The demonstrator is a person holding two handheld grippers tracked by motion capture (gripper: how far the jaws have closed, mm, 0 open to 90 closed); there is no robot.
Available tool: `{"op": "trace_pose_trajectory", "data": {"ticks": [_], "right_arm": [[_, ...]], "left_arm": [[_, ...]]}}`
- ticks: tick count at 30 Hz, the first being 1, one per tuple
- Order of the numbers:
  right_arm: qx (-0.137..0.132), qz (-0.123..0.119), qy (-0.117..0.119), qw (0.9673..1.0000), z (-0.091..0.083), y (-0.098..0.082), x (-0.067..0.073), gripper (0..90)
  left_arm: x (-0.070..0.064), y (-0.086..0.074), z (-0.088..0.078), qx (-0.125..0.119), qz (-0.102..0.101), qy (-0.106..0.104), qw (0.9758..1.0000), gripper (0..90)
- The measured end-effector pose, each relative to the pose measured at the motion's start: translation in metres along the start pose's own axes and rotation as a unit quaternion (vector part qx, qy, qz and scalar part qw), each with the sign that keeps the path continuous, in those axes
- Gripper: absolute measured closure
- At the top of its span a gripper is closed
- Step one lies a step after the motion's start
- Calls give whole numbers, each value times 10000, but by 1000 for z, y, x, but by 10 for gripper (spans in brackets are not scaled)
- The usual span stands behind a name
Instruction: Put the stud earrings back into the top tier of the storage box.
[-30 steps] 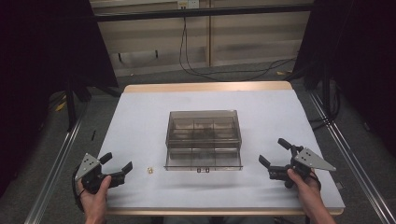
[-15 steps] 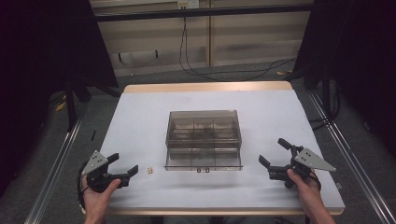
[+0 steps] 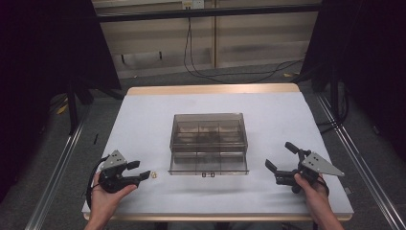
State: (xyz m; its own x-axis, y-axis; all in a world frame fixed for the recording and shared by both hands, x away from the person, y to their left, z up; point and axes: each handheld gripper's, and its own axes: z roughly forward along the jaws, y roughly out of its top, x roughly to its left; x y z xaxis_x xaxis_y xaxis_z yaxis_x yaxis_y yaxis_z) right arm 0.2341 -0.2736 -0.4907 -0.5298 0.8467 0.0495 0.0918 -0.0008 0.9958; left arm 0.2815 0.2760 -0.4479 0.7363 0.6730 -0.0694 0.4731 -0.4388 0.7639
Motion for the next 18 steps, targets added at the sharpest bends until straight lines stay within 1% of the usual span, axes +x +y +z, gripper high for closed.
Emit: {"op": "trace_pose_trajectory", "data": {"ticks": [1, 2, 3, 4, 5, 6, 7, 8, 9, 10, 11, 12, 13, 14, 15, 16, 17, 18], "right_arm": [[8, 6, -9, 10000, 0, 0, 0, 5], [8, 10, -6, 10000, 0, 0, 0, 5], [10, 9, -8, 10000, 0, 0, 0, 5], [8, 9, -4, 10000, 0, 0, 0, 5], [11, 7, -16, 10000, 0, 0, 0, 5], [-3, 11, 7, 10000, 0, 0, 0, 5], [0, 8, -1, 10000, 0, 0, 0, 5], [9, 3, -11, 10000, 0, 0, 0, 5], [-2, 2, -3, 10000, 0, 0, 0, 5], [-2, 2, -3, 10000, 0, 0, 0, 5], [11, 7, -17, 10000, 0, 0, 0, 5], [14, 12, 0, 10000, 0, 0, 0, 5], [14, 12, 0, 10000, 0, 0, 0, 5], [9, 11, -5, 10000, 0, 0, 0, 5], [2, 16, 11, 10000, 0, 0, 0, 5], [1, 16, 4, 10000, 0, 0, 0, 5], [4, 14, -1, 10000, 0, 0, 0, 5], [6, 9, -4, 10000, 0, 0, 0, 5]], "left_arm": [[0, 2, 0, 58, -20, -115, 9999, 465], [-1, 5, 1, 145, -28, -171, 9997, 510], [0, 8, 1, 216, -80, -181, 9996, 544], [1, 11, 2, 306, -238, -232, 9990, 567], [3, 14, 3, 394, -326, -336, 9981, 583], [4, 16, 4, 473, -400, -375, 9974, 605], [6, 20, 7, 621, -362, -439, 9964, 628], [6, 22, 9, 715, -364, -474, 9956, 638], [7, 25, 12, 889, -330, -484, 9943, 660], [7, 25, 12, 889, -330, -484, 9943, 675], [8, 30, 16, 1089, -274, -470, 9926, 684], [9, 32, 17, 1164, -300, -322, 9922, 685], [9, 32, 17, 1164, -300, -322, 9922, 688], [12, 36, 19, 1339, -171, -509, 9895, 700], [13, 38, 20, 1422, -118, -601, 9879, 701], [13, 40, 22, 1532, -105, -584, 9864, 710], [13, 41, 24, 1716, -1, -669, 9829, 724], [14, 43, 26, 1789, 44, -719, 9812, 732]]}}
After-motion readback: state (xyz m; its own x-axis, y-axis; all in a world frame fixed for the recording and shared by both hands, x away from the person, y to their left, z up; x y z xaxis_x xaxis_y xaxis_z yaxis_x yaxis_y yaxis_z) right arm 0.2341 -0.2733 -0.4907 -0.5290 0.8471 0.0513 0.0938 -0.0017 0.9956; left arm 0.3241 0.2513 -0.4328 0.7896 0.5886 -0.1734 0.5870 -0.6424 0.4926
